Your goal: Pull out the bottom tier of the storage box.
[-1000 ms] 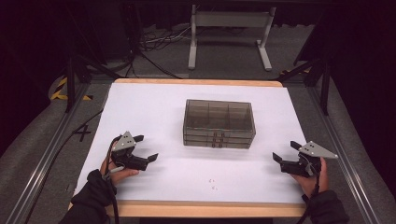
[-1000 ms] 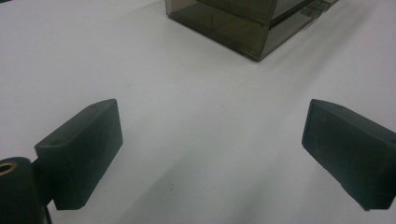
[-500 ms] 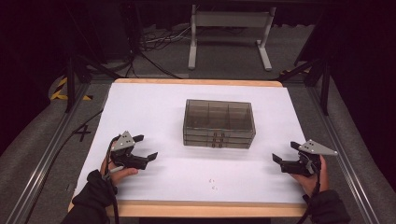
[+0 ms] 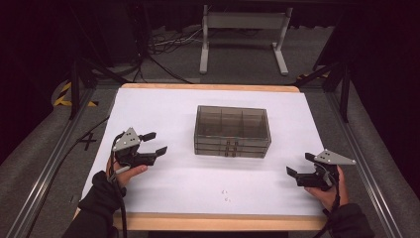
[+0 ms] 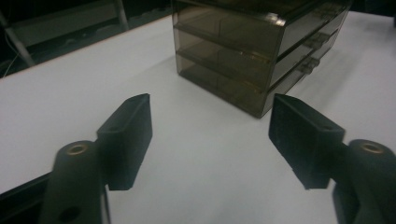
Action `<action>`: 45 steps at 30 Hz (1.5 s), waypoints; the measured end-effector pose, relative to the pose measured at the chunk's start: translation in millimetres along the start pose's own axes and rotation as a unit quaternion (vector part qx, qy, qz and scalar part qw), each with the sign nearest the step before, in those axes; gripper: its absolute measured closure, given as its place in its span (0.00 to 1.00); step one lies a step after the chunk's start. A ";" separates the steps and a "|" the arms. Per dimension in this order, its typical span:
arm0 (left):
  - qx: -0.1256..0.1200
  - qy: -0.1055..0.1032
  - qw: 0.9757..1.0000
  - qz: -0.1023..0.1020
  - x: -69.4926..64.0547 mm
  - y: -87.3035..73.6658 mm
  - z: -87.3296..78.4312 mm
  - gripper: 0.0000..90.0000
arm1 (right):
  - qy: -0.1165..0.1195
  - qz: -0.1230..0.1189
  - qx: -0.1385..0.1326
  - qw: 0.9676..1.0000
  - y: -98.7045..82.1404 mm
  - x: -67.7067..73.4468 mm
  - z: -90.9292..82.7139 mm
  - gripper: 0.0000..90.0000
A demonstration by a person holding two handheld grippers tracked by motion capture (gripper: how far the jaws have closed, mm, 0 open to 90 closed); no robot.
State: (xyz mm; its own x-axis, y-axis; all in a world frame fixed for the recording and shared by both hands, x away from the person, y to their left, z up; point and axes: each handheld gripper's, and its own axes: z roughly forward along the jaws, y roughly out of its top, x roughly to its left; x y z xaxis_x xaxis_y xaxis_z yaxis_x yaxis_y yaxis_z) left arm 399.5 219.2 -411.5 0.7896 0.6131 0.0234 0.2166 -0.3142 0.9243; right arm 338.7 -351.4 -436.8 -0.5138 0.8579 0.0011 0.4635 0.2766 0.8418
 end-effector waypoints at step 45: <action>0.036 -0.094 0.990 0.102 -7.9 73.9 93.4 1.00 | 0.012 -0.047 0.003 0.999 37.6 111.3 46.0 0.31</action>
State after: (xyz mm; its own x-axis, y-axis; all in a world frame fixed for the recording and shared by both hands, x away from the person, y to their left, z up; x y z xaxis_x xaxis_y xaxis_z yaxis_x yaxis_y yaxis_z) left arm 462.9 123.4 -379.0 0.9123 0.3884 0.1300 0.0761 -0.4726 0.8780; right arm 332.2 -225.6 -429.9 -0.5721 0.8176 -0.0659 0.4170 0.3590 0.8350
